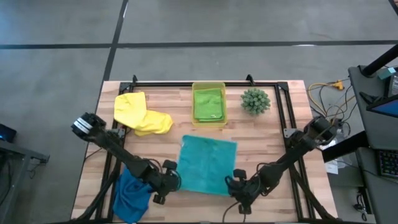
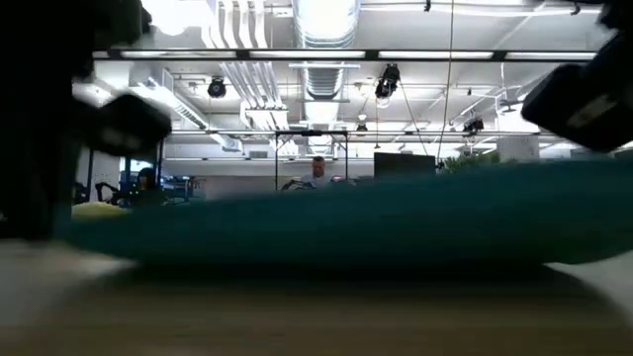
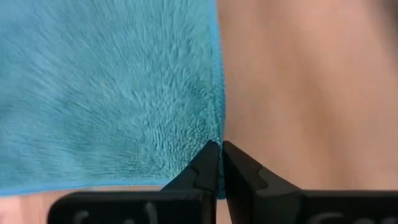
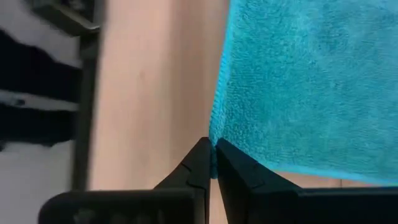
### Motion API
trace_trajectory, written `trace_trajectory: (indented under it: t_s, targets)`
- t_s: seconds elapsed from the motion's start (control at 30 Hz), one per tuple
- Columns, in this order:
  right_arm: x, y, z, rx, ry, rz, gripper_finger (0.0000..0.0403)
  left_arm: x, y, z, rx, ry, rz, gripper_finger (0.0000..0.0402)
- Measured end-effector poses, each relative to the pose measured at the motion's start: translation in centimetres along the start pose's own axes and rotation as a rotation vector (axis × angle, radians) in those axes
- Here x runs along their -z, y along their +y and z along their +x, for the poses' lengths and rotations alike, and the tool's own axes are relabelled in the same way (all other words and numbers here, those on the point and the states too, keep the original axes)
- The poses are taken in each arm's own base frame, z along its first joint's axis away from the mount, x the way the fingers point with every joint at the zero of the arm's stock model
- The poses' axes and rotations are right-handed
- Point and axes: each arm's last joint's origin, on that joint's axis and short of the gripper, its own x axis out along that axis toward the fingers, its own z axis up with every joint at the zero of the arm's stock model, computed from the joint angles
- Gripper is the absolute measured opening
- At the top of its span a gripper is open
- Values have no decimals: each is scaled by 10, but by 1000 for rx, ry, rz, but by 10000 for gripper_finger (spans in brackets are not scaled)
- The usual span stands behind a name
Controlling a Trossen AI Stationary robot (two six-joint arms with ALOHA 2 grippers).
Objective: Fold microfiber towels
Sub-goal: Fold the light blue microfiber cloth
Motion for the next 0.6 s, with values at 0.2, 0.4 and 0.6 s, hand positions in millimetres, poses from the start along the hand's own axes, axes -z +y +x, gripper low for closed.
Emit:
trace_trajectory:
  t_s: [0.2, 0.4, 0.6]
  targets:
    - [4, 18, -23, -126, 7, 1, 18, -15, -8, -21, 220, -155, -9, 0]
    - [15, 22, -23, -121, 26, 9, 17, -18, -7, -15, 154, -193, -72, 0]
    - [14, 16, -25, -82, 22, 23, 17, -14, -2, -15, 22, -196, -81, 0]
